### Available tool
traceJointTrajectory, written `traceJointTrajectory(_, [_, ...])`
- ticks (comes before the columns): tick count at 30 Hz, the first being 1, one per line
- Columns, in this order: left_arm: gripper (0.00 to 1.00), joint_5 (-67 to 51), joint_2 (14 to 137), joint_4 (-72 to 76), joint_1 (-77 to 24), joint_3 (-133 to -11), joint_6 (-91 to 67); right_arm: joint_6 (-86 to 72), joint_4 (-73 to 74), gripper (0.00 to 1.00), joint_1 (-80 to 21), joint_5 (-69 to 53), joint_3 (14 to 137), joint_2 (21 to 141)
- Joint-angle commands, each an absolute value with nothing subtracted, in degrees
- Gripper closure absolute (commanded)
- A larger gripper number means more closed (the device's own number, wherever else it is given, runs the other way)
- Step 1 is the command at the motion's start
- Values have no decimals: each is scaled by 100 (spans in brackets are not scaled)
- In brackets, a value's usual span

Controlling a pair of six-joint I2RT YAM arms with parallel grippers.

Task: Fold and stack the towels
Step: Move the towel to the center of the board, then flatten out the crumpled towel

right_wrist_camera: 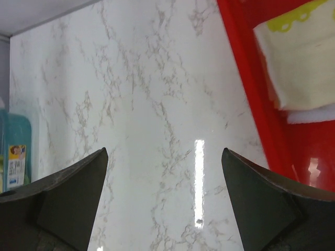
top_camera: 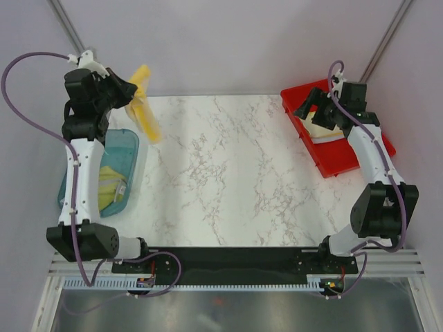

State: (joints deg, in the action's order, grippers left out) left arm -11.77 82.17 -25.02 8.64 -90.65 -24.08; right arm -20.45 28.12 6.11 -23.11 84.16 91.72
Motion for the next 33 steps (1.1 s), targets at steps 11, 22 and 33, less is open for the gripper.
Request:
traceJointTrajectory(11, [80,-4077,6952,-259,-1247,-5395,-3777,-2065,2303,2,-1027,-1671,6584,8051])
traceJointTrajectory(22, [47,-2999,7286,-1236,-1670,-4989,-3209,-2267,1786,21,-2232,-1151,6390,8903])
traceJointTrajectory(33, [43,-2251,9166,-1906,-1994,-6783,-2681,-2373,1362,39,-2268,-1300,6363,9615])
